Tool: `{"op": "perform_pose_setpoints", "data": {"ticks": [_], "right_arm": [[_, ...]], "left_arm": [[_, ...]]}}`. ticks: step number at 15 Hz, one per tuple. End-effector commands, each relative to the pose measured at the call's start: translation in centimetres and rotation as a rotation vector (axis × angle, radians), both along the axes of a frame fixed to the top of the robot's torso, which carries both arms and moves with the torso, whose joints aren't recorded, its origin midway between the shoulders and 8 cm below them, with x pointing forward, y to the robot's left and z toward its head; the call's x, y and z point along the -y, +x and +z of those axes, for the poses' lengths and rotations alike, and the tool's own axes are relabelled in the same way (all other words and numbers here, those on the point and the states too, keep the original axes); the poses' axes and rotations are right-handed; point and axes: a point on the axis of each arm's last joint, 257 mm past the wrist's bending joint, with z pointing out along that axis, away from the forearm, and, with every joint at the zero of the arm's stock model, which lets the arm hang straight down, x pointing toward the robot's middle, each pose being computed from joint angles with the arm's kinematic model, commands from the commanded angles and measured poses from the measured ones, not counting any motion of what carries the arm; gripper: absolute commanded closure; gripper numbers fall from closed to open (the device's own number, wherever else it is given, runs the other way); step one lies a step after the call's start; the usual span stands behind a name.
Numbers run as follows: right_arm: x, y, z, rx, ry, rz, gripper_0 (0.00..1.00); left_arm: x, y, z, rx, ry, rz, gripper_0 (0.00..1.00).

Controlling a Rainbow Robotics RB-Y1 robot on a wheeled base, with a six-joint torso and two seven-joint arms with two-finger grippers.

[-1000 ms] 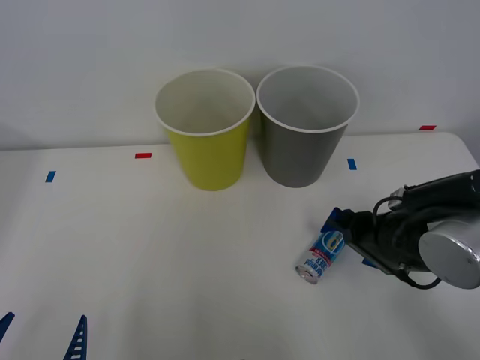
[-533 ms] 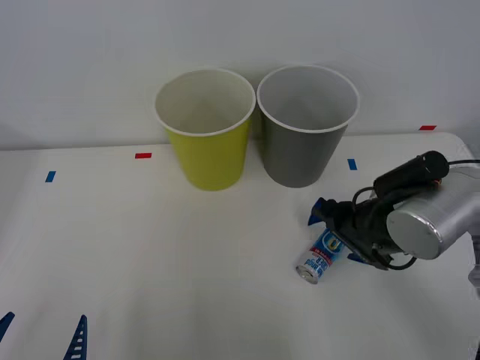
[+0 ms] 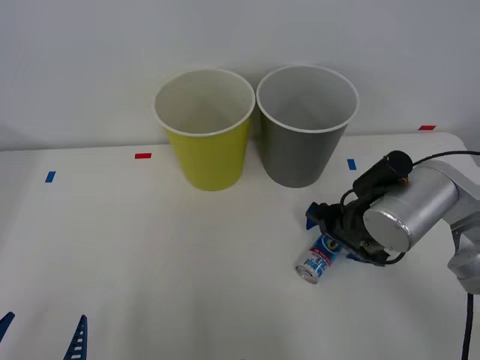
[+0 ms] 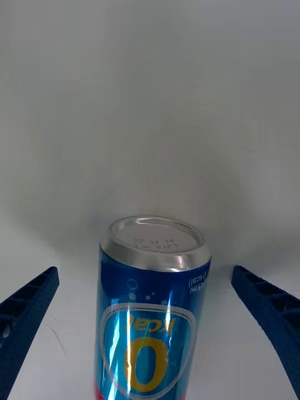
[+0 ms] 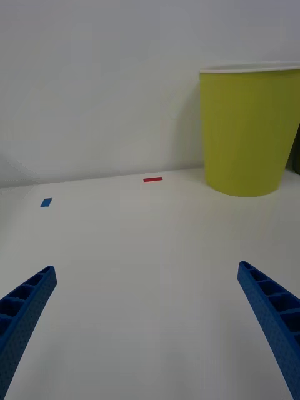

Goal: Put cans in the gray bin and PET bottles in the light green bin.

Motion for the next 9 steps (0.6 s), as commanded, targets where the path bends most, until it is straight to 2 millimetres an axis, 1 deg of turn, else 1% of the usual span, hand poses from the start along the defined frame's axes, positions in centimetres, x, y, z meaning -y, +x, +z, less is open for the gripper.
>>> {"op": "perform_pose_setpoints", "data": {"ticks": [1, 4, 7, 9], "right_arm": [[0.05, 0.00, -0.59, -0.005, -0.028, 0.014, 0.00], [-0.35, -0.24, -0.83, -0.009, -0.030, 0.024, 0.00], [-0.05, -0.86, -1.04, -0.036, -0.074, 0.037, 0.00], [-0.23, -0.85, -0.88, -0.037, -0.089, 0.042, 0.00]], "left_arm": [[0.00, 0.00, 0.00, 0.000, 0.000, 0.000, 0.00], [0.00, 0.00, 0.00, 0.000, 0.000, 0.000, 0.00], [0.00, 0.00, 0.00, 0.000, 0.000, 0.000, 0.00], [0.00, 0.00, 0.00, 0.000, 0.000, 0.000, 0.00]]}}
